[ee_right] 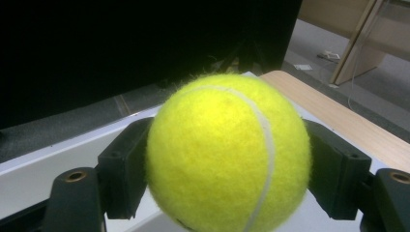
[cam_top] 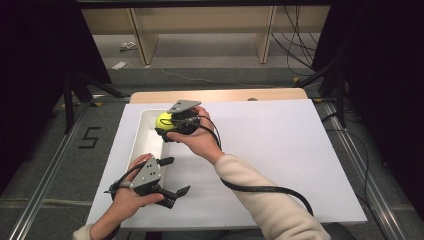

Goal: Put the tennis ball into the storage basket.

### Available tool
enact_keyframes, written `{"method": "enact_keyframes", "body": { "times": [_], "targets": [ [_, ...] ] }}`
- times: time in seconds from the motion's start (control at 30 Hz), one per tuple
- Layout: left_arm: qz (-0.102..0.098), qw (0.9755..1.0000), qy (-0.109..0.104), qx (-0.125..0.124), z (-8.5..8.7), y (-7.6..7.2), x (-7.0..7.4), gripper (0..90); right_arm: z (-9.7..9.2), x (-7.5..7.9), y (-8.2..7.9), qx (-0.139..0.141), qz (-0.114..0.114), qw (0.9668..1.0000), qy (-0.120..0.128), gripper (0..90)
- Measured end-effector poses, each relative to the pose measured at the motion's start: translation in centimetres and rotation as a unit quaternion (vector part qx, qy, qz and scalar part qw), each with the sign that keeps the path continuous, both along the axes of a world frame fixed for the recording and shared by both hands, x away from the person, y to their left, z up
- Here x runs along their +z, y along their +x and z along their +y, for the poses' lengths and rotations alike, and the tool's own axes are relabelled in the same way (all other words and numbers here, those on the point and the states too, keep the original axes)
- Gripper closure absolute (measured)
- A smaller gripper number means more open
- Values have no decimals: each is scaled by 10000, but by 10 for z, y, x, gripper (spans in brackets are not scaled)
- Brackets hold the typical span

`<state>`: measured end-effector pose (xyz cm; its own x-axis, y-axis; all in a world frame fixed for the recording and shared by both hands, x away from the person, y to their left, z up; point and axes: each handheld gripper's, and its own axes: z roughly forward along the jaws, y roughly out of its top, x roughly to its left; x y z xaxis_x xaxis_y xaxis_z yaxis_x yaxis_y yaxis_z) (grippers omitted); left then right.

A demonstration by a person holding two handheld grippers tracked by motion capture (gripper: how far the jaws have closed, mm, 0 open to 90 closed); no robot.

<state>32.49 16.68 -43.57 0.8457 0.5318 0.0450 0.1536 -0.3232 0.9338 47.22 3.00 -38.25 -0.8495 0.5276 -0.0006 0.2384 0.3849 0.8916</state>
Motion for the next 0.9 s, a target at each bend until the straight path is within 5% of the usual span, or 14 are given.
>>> {"method": "enact_keyframes", "body": {
  "times": [0.9],
  "targets": [
    [31, 10000, 26, -53, -1, 0, -1, 2, 24, -4, 9, 248, 175, 9995, -79, 264]
  ]
}}
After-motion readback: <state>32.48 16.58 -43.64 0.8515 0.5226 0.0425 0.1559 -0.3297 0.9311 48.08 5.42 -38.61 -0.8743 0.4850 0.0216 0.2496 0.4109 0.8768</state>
